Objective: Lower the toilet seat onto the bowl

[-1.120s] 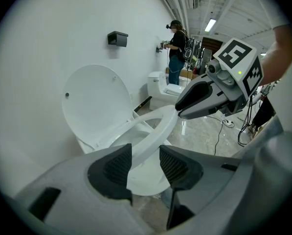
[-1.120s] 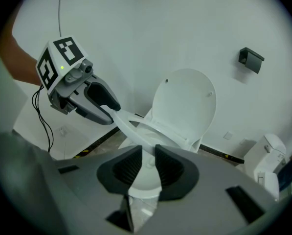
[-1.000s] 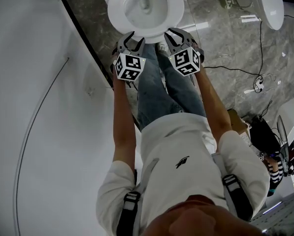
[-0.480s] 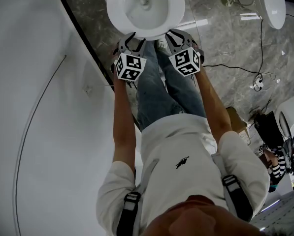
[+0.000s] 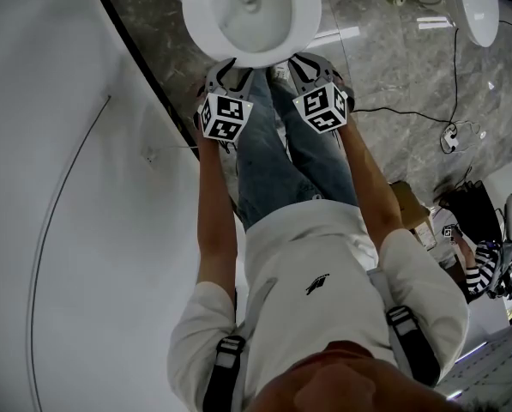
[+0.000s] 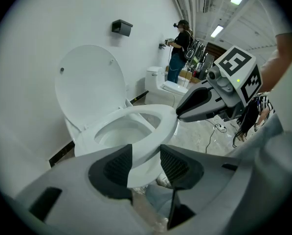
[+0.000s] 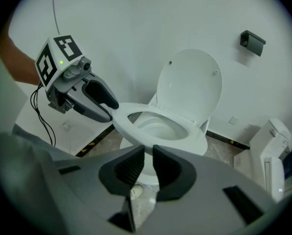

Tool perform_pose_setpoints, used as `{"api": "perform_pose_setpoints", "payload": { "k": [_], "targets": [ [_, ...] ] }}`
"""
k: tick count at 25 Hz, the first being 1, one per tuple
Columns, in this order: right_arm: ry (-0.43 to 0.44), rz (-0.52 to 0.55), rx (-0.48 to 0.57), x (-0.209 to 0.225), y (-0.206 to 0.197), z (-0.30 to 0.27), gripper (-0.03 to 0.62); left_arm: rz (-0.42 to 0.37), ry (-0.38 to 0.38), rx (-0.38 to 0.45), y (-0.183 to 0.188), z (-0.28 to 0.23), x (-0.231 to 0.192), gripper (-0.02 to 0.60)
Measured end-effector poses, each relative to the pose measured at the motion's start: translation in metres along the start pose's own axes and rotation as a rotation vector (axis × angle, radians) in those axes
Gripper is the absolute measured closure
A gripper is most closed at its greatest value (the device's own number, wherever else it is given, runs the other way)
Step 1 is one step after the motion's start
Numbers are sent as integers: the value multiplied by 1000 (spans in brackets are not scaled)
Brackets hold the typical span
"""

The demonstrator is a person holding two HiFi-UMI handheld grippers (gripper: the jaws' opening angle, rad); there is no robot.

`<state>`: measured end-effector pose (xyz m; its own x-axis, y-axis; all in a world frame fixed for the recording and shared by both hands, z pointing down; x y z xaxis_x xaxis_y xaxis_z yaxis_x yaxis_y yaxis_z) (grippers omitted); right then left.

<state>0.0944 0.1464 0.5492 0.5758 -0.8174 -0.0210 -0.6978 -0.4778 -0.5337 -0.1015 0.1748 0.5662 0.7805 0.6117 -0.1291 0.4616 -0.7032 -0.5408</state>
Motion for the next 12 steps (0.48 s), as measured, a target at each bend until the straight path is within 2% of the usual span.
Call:
{"api": "perform_pose_setpoints", "payload": {
  "k": [12],
  "targets": [
    [24, -16, -41, -6, -20, -13, 534, 34, -18, -34, -17, -16, 8, 397]
  ]
}}
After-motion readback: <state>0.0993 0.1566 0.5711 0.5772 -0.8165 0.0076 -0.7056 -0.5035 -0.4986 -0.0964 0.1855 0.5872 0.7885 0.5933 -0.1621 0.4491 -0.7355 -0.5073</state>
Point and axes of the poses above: the fingertips, and each gripper's own axes: z backward along the fingers, x to its right, y out of its top, the point moved 10 cm from there along z, backward along the fingers, and after that the axes turned 5 degrees about -x, right-handed, at the moved point
